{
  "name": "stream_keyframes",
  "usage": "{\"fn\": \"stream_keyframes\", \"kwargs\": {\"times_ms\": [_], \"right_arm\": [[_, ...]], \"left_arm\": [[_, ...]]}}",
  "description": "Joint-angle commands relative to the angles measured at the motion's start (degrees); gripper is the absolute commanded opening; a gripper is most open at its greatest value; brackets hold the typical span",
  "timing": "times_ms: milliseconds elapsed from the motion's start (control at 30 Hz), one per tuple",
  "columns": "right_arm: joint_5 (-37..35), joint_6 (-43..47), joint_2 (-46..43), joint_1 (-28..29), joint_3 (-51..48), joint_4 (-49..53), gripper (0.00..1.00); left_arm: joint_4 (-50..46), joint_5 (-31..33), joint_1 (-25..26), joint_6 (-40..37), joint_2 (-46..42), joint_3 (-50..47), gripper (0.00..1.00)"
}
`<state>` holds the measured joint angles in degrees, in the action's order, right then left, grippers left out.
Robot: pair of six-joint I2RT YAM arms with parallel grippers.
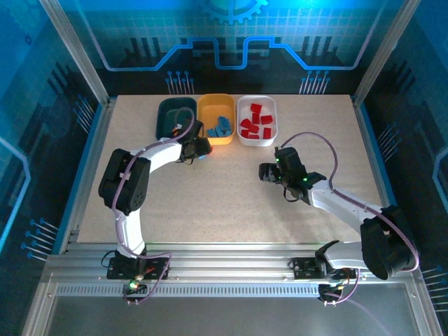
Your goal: Sort the legos into containers by color
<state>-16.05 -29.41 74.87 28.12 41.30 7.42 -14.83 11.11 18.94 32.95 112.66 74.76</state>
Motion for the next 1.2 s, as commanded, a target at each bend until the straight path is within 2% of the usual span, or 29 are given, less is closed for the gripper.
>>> {"fn": "stream_keyframes", "kwargs": {"times_ms": [0,167,400,700,767,933,1067,1167], "right_arm": [[0.1,-0.3,0.9,0.7,0.1,-0.8,0.78],[0.3,-0.2,1.2,0.7,0.2,-1.0,0.78],[0.8,-0.2,1.5,0.9,0.4,-0.9,0.78],[0.6,0.1,0.1,1.2,0.2,-0.5,0.78],[0.7,0.0,0.0,1.2,0.2,-0.5,0.78],[0.7,0.0,0.4,1.3,0.4,-0.4,0.78],[0.4,0.1,0.4,1.4,0.4,-0.3,0.78],[0.1,0.1,0.1,1.3,0.4,-0.1,0.78]], "left_arm": [[-0.9,2.9,0.5,-1.0,1.8,0.9,0.72],[-0.1,3.8,0.4,-1.1,2.7,0.4,0.68],[0.4,4.1,0.4,-1.0,1.2,-2.3,0.56],[3.4,2.6,0.5,0.4,-5.9,-13.5,0.50],[3.7,2.7,0.5,-0.3,-7.9,-15.1,0.51],[1.3,5.5,0.4,-3.8,-8.6,-12.5,0.68],[-0.2,7.0,0.3,-8.2,-5.4,-8.1,0.70],[-1.9,7.8,0.3,-11.1,-1.4,-4.1,0.67]]}}
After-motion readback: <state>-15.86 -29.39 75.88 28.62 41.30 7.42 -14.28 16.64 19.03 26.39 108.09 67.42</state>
